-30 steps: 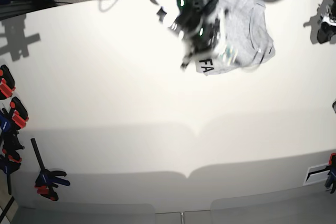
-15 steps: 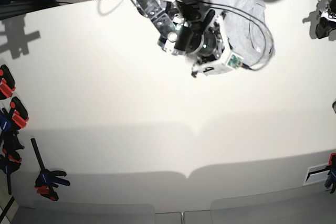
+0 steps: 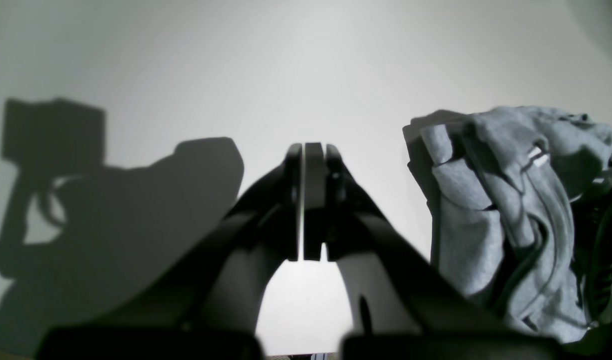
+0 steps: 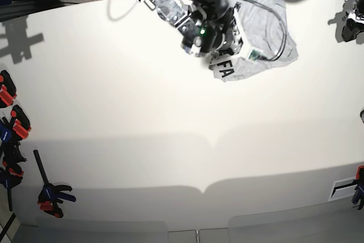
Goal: Fold the T-shirt properly
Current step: 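Grasp the folded shirt bundle with the right gripper and lift, then carry the folded shirt with the right gripper toward the clamps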
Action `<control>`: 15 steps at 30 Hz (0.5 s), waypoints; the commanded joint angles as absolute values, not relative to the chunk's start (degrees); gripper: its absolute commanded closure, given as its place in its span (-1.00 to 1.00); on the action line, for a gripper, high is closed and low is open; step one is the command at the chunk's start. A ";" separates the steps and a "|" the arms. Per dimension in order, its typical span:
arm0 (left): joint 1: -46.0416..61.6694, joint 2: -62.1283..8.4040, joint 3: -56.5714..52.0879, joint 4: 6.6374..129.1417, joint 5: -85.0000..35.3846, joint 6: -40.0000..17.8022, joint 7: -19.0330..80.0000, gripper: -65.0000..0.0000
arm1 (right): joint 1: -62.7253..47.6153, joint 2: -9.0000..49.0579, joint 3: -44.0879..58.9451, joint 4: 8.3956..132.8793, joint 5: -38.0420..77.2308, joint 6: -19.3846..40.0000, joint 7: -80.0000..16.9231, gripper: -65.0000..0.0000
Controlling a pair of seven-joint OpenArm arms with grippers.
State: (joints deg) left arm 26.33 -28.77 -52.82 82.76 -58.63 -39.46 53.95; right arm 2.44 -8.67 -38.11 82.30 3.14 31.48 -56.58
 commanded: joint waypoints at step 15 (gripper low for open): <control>26.52 -30.20 -53.25 83.57 -60.77 -39.83 52.40 1.00 | 3.60 1.15 5.19 74.59 -0.91 22.85 -57.10 1.00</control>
State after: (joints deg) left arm 26.33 -28.67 -52.82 82.76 -59.20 -39.46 53.89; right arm 4.80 0.43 5.37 75.44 4.27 24.84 -50.65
